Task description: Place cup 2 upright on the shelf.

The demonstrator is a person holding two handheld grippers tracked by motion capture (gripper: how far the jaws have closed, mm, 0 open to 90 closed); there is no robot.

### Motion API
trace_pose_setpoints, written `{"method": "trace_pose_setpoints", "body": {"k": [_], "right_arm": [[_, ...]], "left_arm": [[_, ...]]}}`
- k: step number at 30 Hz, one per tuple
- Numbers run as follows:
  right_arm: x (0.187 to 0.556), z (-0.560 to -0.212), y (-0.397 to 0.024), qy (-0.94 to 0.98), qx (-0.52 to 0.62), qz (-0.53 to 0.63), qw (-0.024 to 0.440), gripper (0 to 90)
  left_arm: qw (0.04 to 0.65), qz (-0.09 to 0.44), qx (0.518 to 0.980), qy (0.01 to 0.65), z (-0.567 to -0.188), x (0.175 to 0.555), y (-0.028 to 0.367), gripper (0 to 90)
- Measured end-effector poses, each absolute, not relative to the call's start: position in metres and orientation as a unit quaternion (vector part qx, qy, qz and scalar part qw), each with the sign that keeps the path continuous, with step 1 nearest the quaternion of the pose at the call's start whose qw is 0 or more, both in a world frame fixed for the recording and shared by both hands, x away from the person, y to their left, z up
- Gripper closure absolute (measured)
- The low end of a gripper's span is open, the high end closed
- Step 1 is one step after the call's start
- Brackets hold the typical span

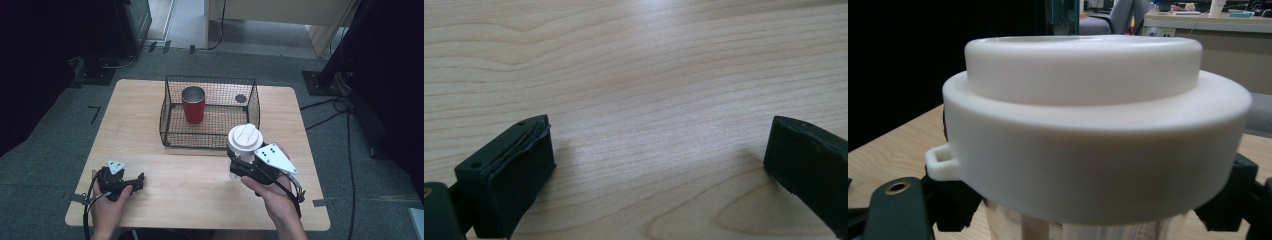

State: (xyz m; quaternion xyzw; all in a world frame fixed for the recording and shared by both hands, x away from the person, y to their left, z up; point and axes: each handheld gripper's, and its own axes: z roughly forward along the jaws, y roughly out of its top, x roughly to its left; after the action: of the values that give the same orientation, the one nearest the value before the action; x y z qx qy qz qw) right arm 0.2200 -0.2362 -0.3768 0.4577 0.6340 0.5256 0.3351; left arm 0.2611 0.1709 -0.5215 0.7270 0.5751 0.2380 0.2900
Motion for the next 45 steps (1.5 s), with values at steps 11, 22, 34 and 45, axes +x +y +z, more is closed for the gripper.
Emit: {"method": "trace_pose_setpoints", "body": {"k": [11, 22, 34, 45], "right_arm": [[0.237, -0.366, -0.231, 0.625, 0.459, 0.533, 0.339, 16.2], [0.254, -0.354, -0.225, 0.620, 0.457, 0.535, 0.348, 16.2], [0.275, -0.348, -0.219, 0.603, 0.461, 0.543, 0.359, 16.2], [0.300, -0.343, -0.214, 0.579, 0.470, 0.546, 0.382, 16.2]], "left_arm": [[0.289, 0.237, 0.727, 0.575, -0.521, 0.261, 0.171, 0.2], [0.289, 0.237, 0.727, 0.575, -0.521, 0.261, 0.171, 0.2], [0.289, 0.237, 0.727, 0.575, -0.521, 0.261, 0.171, 0.2], [0.289, 0.237, 0.727, 0.575, -0.521, 0.261, 0.171, 0.2]]}}
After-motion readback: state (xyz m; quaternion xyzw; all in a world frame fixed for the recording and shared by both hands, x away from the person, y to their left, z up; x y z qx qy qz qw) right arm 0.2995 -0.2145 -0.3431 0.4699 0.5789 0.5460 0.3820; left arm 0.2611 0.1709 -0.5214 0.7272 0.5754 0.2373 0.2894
